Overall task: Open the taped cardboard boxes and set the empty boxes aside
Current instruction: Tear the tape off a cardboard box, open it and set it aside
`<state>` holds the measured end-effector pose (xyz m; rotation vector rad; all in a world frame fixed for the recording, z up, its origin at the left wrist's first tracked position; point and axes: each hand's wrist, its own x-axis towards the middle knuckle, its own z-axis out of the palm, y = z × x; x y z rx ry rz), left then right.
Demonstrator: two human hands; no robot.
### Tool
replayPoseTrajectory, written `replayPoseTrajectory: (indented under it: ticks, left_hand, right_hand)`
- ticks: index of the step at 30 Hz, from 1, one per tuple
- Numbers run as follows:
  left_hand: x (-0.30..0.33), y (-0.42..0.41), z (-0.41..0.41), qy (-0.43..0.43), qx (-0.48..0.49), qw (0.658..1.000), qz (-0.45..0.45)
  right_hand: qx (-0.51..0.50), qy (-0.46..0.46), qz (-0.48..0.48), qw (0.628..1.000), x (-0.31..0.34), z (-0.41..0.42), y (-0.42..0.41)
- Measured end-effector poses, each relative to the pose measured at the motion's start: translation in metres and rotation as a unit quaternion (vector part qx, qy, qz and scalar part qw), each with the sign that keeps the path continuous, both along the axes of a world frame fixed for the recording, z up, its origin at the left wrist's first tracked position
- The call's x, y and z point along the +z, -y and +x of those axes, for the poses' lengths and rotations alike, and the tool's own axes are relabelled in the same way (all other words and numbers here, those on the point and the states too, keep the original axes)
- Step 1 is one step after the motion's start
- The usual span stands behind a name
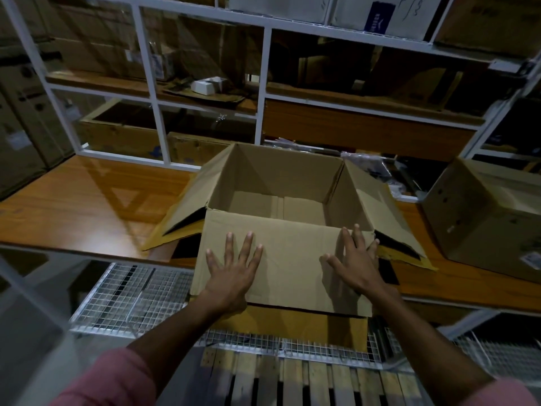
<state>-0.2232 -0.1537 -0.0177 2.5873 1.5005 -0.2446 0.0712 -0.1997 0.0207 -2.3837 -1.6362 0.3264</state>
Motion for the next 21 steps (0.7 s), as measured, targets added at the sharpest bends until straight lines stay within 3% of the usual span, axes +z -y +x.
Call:
replayPoseTrajectory:
  ticks: [11,17,21]
  left_hand:
    - [-0.008,-0.006,0.0,0.006,-0.005,0.998,0.061]
    - [0.012,-0.019,0.008,0.048,0.017,0.992,0.113]
    - [0.028,-0.034,0.017,0.085,0.018,0.988,0.127]
  right_hand:
    - [0.003,0.033,0.009,0.999,-0.009,0.0,0.0]
    - [0.003,0.091,0.047,0.995,-0.005,-0.003,-0.005]
    - [0.003,0.065,0.076,0.995,0.006,0.002,-0.016]
